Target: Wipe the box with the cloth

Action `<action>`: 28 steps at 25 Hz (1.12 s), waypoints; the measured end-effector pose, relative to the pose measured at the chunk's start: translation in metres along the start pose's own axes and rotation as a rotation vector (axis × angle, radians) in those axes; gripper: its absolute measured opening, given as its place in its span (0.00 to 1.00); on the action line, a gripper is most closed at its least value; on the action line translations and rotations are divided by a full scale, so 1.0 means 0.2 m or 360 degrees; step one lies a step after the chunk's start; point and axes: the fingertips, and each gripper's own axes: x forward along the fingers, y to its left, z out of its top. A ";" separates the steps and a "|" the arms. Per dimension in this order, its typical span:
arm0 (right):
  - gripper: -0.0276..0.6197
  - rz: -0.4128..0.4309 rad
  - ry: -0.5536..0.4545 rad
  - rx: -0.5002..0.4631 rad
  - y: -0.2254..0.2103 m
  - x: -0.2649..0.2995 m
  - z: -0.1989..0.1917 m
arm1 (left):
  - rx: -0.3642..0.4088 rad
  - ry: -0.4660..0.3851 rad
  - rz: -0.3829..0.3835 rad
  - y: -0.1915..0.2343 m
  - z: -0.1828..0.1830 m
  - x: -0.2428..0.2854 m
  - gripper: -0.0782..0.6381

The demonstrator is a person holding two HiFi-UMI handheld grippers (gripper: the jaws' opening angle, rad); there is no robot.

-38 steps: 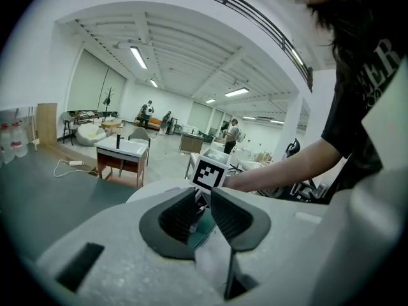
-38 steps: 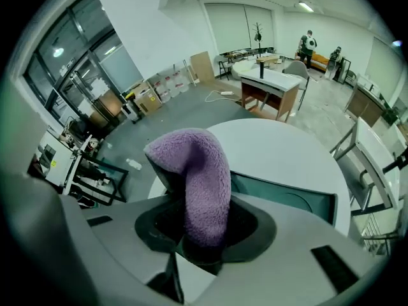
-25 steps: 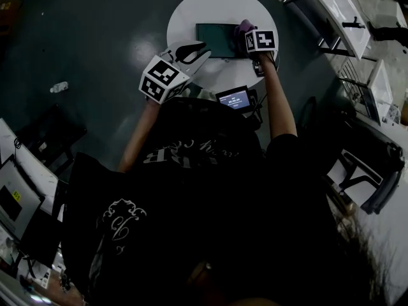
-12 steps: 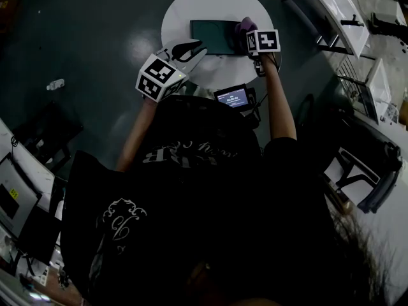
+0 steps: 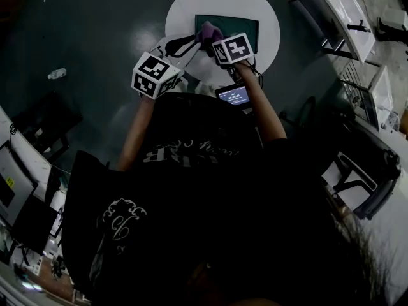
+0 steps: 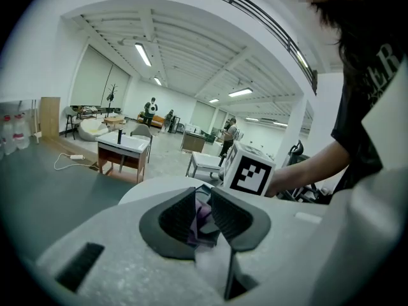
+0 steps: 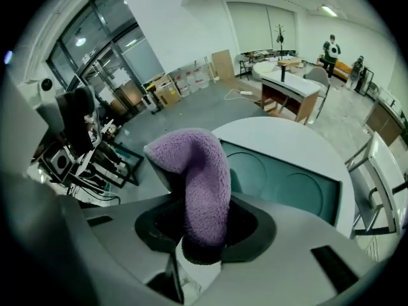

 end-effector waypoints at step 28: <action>0.21 -0.0234 0.0188 0.0115 -0.46 -0.14 -0.43 | 0.0058 0.0050 -0.0106 -0.19 -0.05 0.11 0.21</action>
